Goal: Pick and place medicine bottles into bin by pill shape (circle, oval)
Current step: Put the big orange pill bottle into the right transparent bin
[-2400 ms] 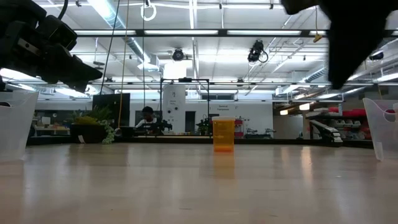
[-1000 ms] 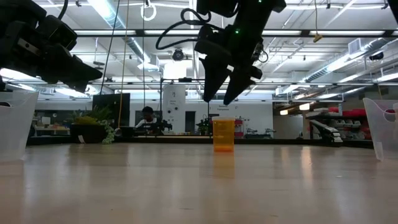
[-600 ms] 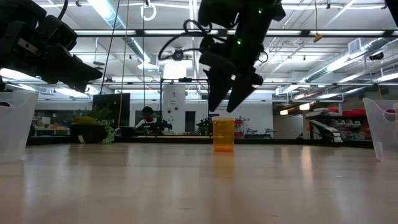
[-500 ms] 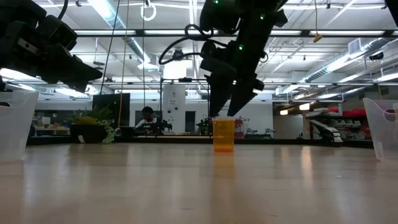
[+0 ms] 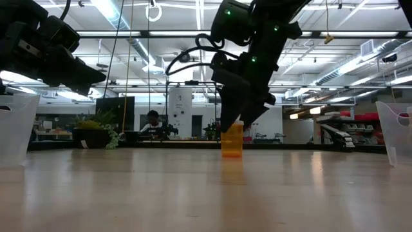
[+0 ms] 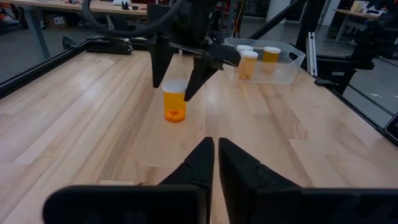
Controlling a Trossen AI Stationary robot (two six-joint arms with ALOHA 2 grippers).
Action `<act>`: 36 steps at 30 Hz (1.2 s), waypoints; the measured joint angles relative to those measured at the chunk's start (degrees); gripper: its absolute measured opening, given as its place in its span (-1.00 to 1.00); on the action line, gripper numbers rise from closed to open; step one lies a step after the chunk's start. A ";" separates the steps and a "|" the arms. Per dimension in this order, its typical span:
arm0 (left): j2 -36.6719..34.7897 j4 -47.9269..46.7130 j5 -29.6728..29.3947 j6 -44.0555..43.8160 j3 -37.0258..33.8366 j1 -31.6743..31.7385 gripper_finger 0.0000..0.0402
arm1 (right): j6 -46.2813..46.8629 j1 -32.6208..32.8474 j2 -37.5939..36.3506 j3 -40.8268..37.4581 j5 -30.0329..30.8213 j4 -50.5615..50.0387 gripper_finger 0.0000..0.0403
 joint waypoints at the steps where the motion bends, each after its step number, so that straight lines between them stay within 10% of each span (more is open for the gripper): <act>1: 0.00 0.00 0.00 -0.01 -0.01 0.00 -0.86 | -0.18 -0.13 -0.01 0.02 0.00 0.11 0.66; 18: 0.00 0.00 -0.01 -0.01 -0.02 0.00 -0.85 | -2.60 0.20 0.00 0.02 0.05 0.33 0.10; 36: -0.01 0.03 -0.02 -0.01 -0.01 0.00 -0.85 | 2.72 12.01 -1.00 4.88 -6.03 -13.64 0.13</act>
